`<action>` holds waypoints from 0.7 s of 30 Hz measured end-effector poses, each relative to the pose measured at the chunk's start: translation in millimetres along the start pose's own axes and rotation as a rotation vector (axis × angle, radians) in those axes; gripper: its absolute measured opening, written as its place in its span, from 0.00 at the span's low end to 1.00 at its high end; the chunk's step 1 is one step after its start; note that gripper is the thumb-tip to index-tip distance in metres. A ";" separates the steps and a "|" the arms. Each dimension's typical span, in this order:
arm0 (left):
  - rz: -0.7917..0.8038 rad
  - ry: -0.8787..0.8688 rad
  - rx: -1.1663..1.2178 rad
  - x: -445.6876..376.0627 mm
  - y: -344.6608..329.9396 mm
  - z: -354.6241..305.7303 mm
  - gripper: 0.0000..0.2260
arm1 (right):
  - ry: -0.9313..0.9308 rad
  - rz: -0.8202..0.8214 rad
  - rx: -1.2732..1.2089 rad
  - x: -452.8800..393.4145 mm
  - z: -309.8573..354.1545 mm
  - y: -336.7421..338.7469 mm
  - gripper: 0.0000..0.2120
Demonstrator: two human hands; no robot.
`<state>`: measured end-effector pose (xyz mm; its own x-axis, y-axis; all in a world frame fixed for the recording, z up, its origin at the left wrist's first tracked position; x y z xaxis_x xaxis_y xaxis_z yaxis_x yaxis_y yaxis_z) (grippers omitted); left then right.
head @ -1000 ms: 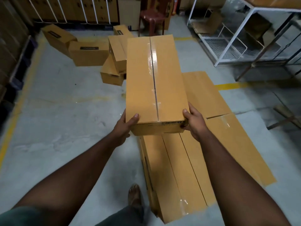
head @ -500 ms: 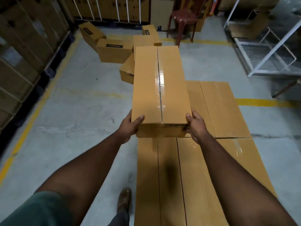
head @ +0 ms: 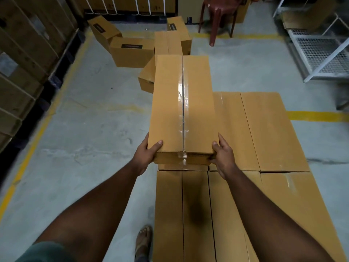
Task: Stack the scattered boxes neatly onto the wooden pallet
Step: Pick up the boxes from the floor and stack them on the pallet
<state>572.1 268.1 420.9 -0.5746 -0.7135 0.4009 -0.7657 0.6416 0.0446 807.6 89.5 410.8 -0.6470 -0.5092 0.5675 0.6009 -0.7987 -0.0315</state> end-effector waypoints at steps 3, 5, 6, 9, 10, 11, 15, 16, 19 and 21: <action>0.013 0.028 -0.018 -9.6 4.4 17.4 0.29 | -0.060 0.012 -0.026 -12.5 -22.0 -1.1 0.26; 0.001 0.023 -0.037 -12.5 5.0 30.5 0.30 | -0.060 0.000 -0.025 -16.5 -33.2 1.6 0.26; -0.003 0.021 -0.052 -11.8 3.9 37.5 0.30 | -0.056 -0.009 -0.012 -17.2 -37.4 3.6 0.26; -0.045 0.036 -0.127 -6.8 -1.8 60.6 0.30 | -0.040 -0.016 0.067 -13.9 -48.4 8.9 0.26; -0.078 0.052 -0.138 -5.8 -2.9 66.9 0.30 | -0.030 -0.018 0.101 -11.9 -51.1 9.0 0.26; -0.120 0.078 -0.114 -6.4 -3.7 70.5 0.31 | -0.017 -0.030 0.136 -11.0 -53.0 8.6 0.25; -0.237 0.292 0.146 -22.8 1.5 80.5 0.42 | -0.046 -0.143 0.143 -24.7 -58.2 8.7 0.22; -0.207 0.334 0.187 -29.3 3.3 87.1 0.42 | -0.109 -0.157 0.086 -32.7 -61.8 10.7 0.23; -0.086 0.408 0.237 -48.0 5.2 120.5 0.38 | -0.293 -0.114 -0.186 -54.7 -84.3 19.7 0.24; -0.028 0.381 0.224 -58.3 2.9 144.6 0.29 | -0.350 -0.058 -0.300 -61.4 -102.2 21.3 0.20</action>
<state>561.5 270.9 265.4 -0.4373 -0.5485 0.7127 -0.8474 0.5166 -0.1223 812.2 71.0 291.2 -0.4470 -0.3632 0.8175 0.3728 -0.9063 -0.1989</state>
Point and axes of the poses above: each hand's wrist, its own x-axis away from the middle knuckle, its own y-axis out of the back of the hand, z = x × y, the point moved 1 cm from there along -x, towards the middle knuckle, and after that the axes turned 3 degrees about -y, right-handed, at the moved point
